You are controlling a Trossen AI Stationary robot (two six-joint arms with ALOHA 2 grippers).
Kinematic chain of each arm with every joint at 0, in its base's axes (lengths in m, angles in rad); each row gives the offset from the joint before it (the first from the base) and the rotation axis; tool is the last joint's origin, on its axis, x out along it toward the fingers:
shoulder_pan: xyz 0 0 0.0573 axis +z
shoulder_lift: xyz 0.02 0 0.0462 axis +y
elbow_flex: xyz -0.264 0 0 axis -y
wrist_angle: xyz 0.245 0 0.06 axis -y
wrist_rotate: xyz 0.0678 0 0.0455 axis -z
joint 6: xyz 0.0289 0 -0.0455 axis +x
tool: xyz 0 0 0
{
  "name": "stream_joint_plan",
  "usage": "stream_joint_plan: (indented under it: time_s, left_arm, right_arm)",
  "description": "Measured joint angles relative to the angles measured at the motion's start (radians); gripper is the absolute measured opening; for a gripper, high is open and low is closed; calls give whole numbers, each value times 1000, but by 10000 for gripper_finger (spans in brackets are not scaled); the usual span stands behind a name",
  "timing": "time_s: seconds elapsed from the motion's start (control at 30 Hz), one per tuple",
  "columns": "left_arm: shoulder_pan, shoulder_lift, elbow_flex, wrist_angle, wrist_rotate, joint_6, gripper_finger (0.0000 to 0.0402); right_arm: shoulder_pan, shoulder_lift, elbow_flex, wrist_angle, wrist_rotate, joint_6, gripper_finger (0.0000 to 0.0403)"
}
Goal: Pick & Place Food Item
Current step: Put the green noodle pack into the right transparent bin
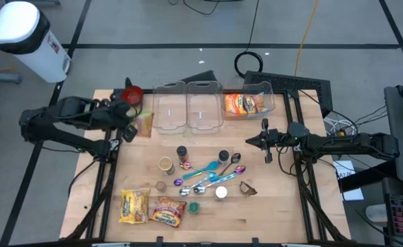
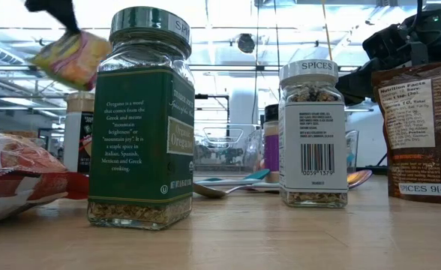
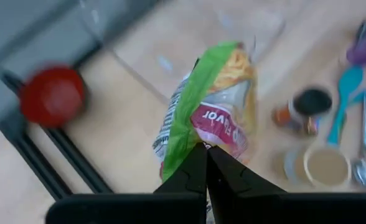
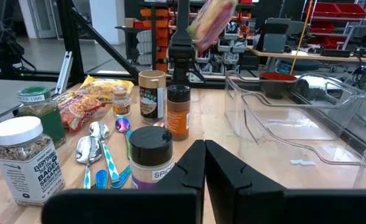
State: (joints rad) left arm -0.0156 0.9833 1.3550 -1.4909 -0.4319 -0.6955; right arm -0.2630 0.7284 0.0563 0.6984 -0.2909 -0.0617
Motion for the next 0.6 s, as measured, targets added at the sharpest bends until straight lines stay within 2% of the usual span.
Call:
stream_joint_plan:
  time_s: [0.1,0.23,0.43,0.53,0.6]
  left_arm:
    - [0,39,68,75,-87,105,1]
    - [6,99,109,292,-155,343,1]
    - [29,227,109,654,-162,750,1]
    - [46,305,109,815,-162,893,2]
    - [58,359,109,930,-163,965,2]
  right_arm:
    - [0,0,0,0,0,25,0]
    - [0,0,0,1,3,42,0]
    - [0,0,0,7,45,58,0]
    - [0,0,0,33,83,59,0]
    - [0,0,6,64,148,100,0]
